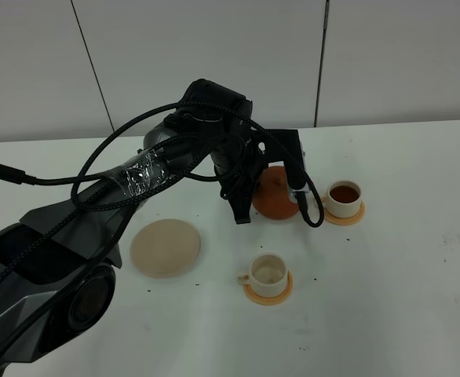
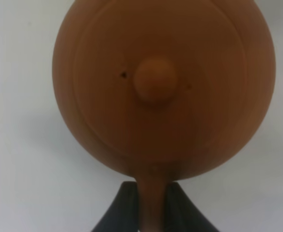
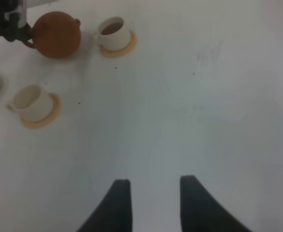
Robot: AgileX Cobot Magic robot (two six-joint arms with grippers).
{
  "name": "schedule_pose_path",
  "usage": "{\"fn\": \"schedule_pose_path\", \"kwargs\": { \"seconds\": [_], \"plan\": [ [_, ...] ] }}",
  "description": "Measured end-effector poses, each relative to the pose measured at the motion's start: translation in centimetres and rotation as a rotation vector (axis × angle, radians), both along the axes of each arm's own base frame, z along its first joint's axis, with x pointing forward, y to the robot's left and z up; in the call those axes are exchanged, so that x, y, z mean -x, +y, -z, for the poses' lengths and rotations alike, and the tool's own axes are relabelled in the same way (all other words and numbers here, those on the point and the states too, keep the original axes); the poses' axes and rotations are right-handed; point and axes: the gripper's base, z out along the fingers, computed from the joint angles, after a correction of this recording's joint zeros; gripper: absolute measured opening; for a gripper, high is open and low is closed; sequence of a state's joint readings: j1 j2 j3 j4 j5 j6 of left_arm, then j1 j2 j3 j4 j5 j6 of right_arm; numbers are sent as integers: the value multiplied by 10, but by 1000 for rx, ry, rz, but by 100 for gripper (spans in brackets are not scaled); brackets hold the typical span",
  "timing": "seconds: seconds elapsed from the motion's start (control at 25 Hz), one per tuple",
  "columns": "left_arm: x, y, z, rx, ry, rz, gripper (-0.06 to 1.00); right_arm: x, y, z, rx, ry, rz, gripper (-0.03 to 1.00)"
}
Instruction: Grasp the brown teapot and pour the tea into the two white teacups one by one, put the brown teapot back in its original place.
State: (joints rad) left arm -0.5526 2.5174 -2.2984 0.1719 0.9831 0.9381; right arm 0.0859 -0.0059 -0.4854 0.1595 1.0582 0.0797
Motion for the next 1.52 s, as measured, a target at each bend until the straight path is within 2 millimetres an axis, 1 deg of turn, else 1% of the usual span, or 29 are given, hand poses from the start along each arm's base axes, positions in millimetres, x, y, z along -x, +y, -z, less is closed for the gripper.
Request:
{"fn": "schedule_pose_path", "kwargs": {
  "seconds": [0.44,0.6,0.84,0.96,1.28,1.4,1.52],
  "plan": [
    [1,1,0,-15,13,-2,17,0,0,0,0,0,0,24],
    [0,1,-7,-18,0,-5,17,0,0,0,0,0,0,24],
    [4,5,-34,-46,38,-35,17,0,0,0,0,0,0,24],
    [2,5,-46,-25,3,-39,17,0,0,0,0,0,0,24],
    [1,6,-55,-19,-24,-55,17,0,0,0,0,0,0,24],
    [5,7,-71,4,-47,-68,17,0,0,0,0,0,0,24],
    [13,11,-88,12,-50,-74,17,0,0,0,0,0,0,24]
  ]
}}
